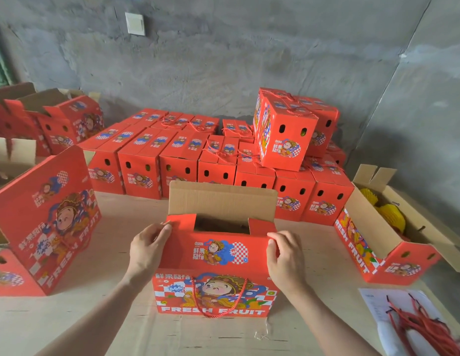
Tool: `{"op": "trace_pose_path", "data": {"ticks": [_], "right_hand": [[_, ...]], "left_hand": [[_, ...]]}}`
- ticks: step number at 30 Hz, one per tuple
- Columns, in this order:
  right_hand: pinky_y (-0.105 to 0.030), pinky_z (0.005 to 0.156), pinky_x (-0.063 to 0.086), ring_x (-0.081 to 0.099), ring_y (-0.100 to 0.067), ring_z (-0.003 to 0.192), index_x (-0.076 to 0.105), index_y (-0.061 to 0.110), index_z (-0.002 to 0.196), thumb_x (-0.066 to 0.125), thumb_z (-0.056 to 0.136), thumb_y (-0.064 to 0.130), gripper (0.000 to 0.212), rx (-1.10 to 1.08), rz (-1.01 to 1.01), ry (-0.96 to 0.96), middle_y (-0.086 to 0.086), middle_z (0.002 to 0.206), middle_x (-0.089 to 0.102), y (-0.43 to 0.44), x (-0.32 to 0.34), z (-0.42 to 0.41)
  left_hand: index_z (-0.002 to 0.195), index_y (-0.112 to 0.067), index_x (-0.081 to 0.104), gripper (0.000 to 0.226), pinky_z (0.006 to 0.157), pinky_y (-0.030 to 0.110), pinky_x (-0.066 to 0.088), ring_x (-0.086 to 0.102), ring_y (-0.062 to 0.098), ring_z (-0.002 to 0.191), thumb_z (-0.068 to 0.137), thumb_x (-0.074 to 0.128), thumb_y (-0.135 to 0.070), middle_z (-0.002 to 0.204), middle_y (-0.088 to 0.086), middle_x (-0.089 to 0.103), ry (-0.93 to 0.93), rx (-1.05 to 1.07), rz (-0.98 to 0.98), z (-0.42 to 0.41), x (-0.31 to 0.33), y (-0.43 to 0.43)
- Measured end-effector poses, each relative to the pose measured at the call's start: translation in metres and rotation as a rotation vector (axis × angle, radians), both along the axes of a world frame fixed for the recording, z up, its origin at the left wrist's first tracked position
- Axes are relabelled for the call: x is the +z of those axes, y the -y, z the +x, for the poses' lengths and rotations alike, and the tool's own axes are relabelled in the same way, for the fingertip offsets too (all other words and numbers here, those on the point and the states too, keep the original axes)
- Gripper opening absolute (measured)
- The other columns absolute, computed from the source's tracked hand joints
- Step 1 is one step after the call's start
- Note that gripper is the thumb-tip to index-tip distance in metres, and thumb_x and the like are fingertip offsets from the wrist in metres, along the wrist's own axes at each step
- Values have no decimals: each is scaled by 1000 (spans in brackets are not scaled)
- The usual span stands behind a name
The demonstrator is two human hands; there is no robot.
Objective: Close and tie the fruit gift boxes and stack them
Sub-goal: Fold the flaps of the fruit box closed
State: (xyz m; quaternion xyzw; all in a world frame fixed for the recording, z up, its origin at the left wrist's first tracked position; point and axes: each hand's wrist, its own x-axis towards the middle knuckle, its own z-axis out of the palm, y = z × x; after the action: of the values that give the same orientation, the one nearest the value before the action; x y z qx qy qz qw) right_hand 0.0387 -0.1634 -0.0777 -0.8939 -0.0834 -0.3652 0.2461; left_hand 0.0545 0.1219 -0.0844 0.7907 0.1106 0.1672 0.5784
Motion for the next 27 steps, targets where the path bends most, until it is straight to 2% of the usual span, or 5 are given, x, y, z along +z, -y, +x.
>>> {"op": "trace_pose_path", "data": {"ticks": [4, 8, 11, 17, 27], "right_hand": [[-38, 65, 49, 54, -24, 75, 64, 6, 80, 42, 90, 21, 28, -35, -62, -65, -6, 78, 62, 0, 1, 0], [-40, 71, 46, 52, -25, 81, 63, 5, 77, 53, 94, 20, 25, -6, -73, -143, -6, 81, 59, 4, 1, 6], [-41, 75, 47, 52, -26, 84, 62, 2, 77, 57, 93, 11, 19, 11, -39, -202, -8, 82, 58, 5, 1, 10], [-42, 73, 43, 50, -27, 76, 63, -1, 74, 54, 95, 8, 24, -2, -157, -240, -10, 74, 58, 4, 10, 17], [-33, 88, 34, 46, -23, 105, 65, 9, 100, 31, 103, 34, 42, -125, -447, -474, -5, 107, 58, 1, 11, 37]], "left_hand": [[76, -17, 65, 28, 53, 26, 43, 58, 21, 66, 95, 54, -34, 76, 2, 66, 13, 39, 99, 0, 5, 3], [110, -9, 69, 27, 56, 8, 35, 55, 11, 76, 96, 52, -25, 96, -1, 64, 36, 8, 279, 0, 6, 3], [109, -6, 68, 25, 61, 13, 39, 56, 16, 80, 96, 53, -20, 104, 8, 68, 69, -29, 366, 0, 7, 1], [87, 3, 69, 11, 86, 48, 45, 57, 37, 94, 89, 61, -5, 94, 14, 68, 193, -102, 799, 3, 13, 5], [108, -13, 65, 23, 93, 33, 38, 46, 23, 108, 97, 45, -13, 111, 3, 56, 18, -335, 911, 11, 19, 23]]}}
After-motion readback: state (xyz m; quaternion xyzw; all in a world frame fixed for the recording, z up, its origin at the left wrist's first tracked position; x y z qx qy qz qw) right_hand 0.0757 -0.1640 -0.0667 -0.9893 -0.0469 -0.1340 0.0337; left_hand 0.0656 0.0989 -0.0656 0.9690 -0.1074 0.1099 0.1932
